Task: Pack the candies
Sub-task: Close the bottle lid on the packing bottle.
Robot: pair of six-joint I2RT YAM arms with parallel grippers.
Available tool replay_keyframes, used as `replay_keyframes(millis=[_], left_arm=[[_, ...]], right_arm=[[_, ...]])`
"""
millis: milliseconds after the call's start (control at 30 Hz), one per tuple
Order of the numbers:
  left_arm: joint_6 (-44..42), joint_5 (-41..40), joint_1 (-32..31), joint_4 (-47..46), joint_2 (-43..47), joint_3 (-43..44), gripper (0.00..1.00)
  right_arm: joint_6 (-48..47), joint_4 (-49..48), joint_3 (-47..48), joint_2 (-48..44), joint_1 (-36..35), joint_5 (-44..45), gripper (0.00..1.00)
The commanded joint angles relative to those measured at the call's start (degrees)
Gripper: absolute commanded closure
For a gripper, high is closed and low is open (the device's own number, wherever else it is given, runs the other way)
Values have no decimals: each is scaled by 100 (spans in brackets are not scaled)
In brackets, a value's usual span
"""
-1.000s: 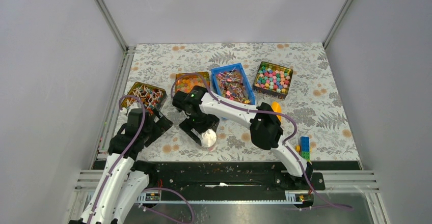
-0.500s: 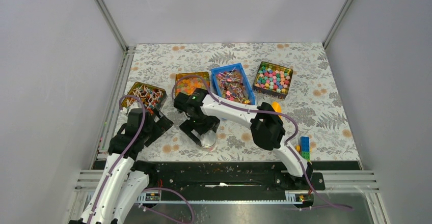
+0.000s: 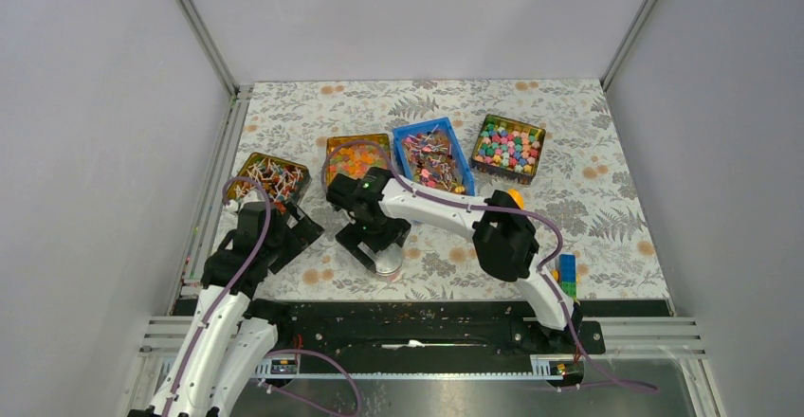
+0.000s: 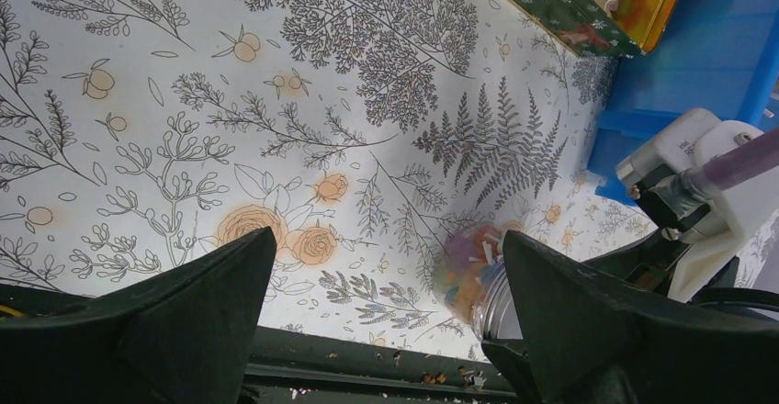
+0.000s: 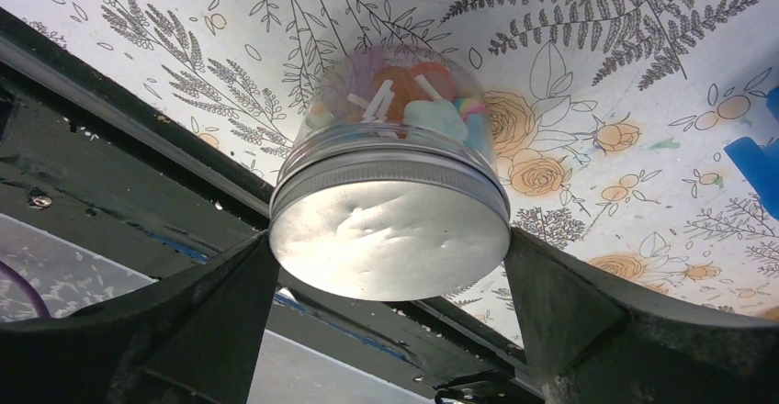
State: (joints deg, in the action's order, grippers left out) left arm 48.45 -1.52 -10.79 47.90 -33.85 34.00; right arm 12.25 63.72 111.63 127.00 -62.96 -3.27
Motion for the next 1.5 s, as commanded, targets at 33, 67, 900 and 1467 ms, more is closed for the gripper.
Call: replay_keyframes(millis=[33, 67, 900, 1467], left_arm=[[63, 117, 33, -236, 84, -77, 1], [68, 121, 33, -237, 84, -90, 1], [10, 312, 37, -343, 189, -79, 1], [-171, 477, 33, -574, 77, -62, 1]], right_arm=[[-92, -10, -198, 1, -70, 730, 6], [-99, 31, -187, 33, -76, 818, 6], [-233, -456, -1044, -620, -78, 1115, 0], [-18, -849, -2092, -1495, 88, 705, 0]])
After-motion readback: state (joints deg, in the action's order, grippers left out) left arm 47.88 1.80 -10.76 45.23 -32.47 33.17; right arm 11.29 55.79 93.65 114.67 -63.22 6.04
